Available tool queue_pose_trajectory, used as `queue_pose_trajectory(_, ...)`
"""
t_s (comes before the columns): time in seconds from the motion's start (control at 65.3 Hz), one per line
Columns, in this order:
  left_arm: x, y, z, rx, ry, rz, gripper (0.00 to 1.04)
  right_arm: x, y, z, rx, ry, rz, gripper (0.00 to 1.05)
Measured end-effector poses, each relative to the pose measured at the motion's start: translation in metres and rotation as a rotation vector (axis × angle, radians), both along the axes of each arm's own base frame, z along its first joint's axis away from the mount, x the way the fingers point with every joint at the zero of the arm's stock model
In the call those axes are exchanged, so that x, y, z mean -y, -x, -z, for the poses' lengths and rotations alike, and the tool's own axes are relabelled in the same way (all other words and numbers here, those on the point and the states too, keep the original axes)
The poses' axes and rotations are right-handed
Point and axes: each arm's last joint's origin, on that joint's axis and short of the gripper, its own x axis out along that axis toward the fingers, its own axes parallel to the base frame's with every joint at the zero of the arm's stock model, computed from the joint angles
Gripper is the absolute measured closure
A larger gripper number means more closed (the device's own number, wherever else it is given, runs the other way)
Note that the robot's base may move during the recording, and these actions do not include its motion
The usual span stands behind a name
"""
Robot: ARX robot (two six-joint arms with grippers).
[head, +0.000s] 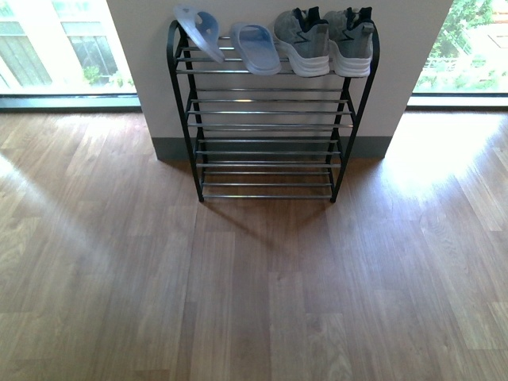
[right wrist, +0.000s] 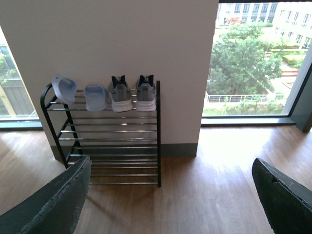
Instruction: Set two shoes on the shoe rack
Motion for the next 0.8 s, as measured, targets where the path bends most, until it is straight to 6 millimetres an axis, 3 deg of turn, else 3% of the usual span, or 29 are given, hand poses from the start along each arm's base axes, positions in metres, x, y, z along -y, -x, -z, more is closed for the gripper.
queue_pose_trajectory(0.796,0.0,0.0,0.0,0.0,0.0,0.0,0.09,-0.0001,0.0,0.0,0.0,0.0,-0.002,0.09)
